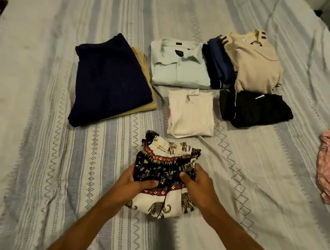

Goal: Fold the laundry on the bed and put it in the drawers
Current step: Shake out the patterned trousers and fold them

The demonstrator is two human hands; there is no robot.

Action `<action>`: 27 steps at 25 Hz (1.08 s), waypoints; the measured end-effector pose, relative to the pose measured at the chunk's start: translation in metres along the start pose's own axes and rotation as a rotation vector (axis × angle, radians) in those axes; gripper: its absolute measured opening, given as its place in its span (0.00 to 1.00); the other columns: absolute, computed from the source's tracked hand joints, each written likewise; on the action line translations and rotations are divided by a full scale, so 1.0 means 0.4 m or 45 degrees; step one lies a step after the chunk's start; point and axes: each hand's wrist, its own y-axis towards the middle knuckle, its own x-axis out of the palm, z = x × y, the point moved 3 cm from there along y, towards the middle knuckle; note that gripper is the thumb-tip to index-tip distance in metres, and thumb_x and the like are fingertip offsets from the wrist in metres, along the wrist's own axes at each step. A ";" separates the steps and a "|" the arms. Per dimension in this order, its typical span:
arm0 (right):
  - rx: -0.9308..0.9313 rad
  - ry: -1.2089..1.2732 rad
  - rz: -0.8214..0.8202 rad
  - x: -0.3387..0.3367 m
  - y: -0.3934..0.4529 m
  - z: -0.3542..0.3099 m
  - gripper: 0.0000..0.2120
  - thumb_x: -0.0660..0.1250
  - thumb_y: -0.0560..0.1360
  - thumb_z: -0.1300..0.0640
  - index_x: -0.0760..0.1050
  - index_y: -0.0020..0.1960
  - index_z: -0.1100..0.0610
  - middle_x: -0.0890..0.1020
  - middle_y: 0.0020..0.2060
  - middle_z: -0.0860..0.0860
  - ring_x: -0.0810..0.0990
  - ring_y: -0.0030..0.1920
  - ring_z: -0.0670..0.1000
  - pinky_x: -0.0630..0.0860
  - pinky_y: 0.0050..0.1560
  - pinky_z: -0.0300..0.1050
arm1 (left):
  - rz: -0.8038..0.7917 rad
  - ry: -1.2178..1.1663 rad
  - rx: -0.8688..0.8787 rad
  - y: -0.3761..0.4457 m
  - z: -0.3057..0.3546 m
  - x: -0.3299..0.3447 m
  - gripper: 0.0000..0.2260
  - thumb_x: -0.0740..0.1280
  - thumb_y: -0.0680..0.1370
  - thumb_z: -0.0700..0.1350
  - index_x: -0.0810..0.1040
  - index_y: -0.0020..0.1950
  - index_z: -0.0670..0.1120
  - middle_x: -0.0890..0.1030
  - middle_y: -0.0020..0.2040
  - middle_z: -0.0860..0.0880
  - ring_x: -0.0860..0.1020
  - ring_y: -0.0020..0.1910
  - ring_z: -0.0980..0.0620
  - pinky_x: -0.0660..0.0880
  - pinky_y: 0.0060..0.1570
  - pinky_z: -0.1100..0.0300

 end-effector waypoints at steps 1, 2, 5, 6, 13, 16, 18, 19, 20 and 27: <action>-0.060 0.015 0.008 0.014 0.014 -0.047 0.14 0.68 0.83 0.57 0.76 0.66 0.46 0.85 0.56 0.43 0.85 0.55 0.43 0.82 0.56 0.47 | 0.029 -0.016 0.033 0.004 0.029 -0.029 0.32 0.82 0.69 0.44 0.74 0.70 0.58 0.85 0.61 0.57 0.84 0.59 0.56 0.82 0.58 0.53; -0.116 0.042 0.011 0.027 0.027 -0.092 0.13 0.67 0.83 0.58 0.76 0.65 0.46 0.85 0.55 0.42 0.85 0.53 0.41 0.82 0.53 0.42 | 0.055 -0.029 0.072 0.012 0.055 -0.057 0.33 0.82 0.70 0.44 0.73 0.70 0.57 0.84 0.61 0.57 0.83 0.60 0.57 0.81 0.60 0.53; -0.106 -0.005 0.037 0.057 0.099 -0.152 0.11 0.69 0.82 0.57 0.76 0.63 0.47 0.85 0.52 0.41 0.85 0.48 0.39 0.79 0.44 0.32 | 0.182 -0.087 0.093 0.066 0.084 -0.130 0.33 0.81 0.71 0.44 0.72 0.72 0.56 0.84 0.61 0.56 0.83 0.59 0.56 0.81 0.58 0.54; -0.017 -0.033 0.033 0.071 0.122 -0.149 0.10 0.70 0.81 0.55 0.76 0.61 0.49 0.85 0.50 0.44 0.85 0.46 0.40 0.80 0.42 0.34 | 0.242 -0.101 0.036 0.090 0.070 -0.150 0.34 0.81 0.71 0.43 0.70 0.72 0.55 0.84 0.61 0.54 0.84 0.58 0.54 0.81 0.54 0.54; 0.356 -0.125 -0.027 0.137 0.136 0.056 0.14 0.77 0.76 0.57 0.76 0.58 0.55 0.86 0.51 0.52 0.85 0.42 0.49 0.78 0.34 0.37 | 0.417 -0.302 -0.244 0.165 -0.094 -0.215 0.27 0.81 0.72 0.45 0.74 0.68 0.48 0.86 0.55 0.47 0.86 0.50 0.45 0.84 0.53 0.44; 0.355 -0.128 0.017 0.120 0.105 0.074 0.08 0.76 0.77 0.58 0.80 0.54 0.58 0.88 0.46 0.55 0.84 0.37 0.48 0.79 0.37 0.40 | 0.430 -0.298 -0.184 0.136 -0.113 -0.208 0.29 0.81 0.72 0.52 0.74 0.68 0.49 0.86 0.57 0.48 0.86 0.53 0.47 0.83 0.56 0.45; 0.362 -0.195 0.024 0.098 0.100 0.089 0.05 0.75 0.77 0.59 0.81 0.50 0.58 0.87 0.42 0.55 0.83 0.37 0.49 0.81 0.41 0.44 | 0.445 -0.183 -0.189 0.099 -0.125 -0.192 0.28 0.79 0.71 0.60 0.76 0.66 0.51 0.86 0.54 0.50 0.85 0.53 0.50 0.82 0.56 0.47; 0.363 -0.235 0.016 0.085 0.096 0.097 0.03 0.75 0.77 0.59 0.81 0.48 0.57 0.87 0.41 0.54 0.83 0.37 0.49 0.82 0.44 0.46 | 0.445 -0.126 -0.204 0.080 -0.135 -0.179 0.27 0.77 0.71 0.64 0.78 0.63 0.51 0.87 0.50 0.52 0.85 0.50 0.52 0.81 0.55 0.46; 0.365 -0.262 0.001 0.072 0.088 0.103 0.02 0.74 0.77 0.60 0.81 0.46 0.56 0.87 0.40 0.54 0.84 0.38 0.49 0.82 0.44 0.46 | 0.430 -0.065 -0.226 0.060 -0.146 -0.156 0.27 0.76 0.70 0.68 0.81 0.58 0.49 0.86 0.44 0.54 0.84 0.44 0.53 0.81 0.53 0.44; 0.196 -0.524 -0.090 -0.163 0.014 0.200 0.09 0.69 0.77 0.61 0.79 0.41 0.50 0.84 0.42 0.48 0.82 0.45 0.47 0.75 0.46 0.30 | 0.354 0.252 -0.172 -0.031 -0.161 0.144 0.19 0.79 0.70 0.59 0.80 0.54 0.51 0.85 0.51 0.53 0.82 0.52 0.54 0.77 0.50 0.58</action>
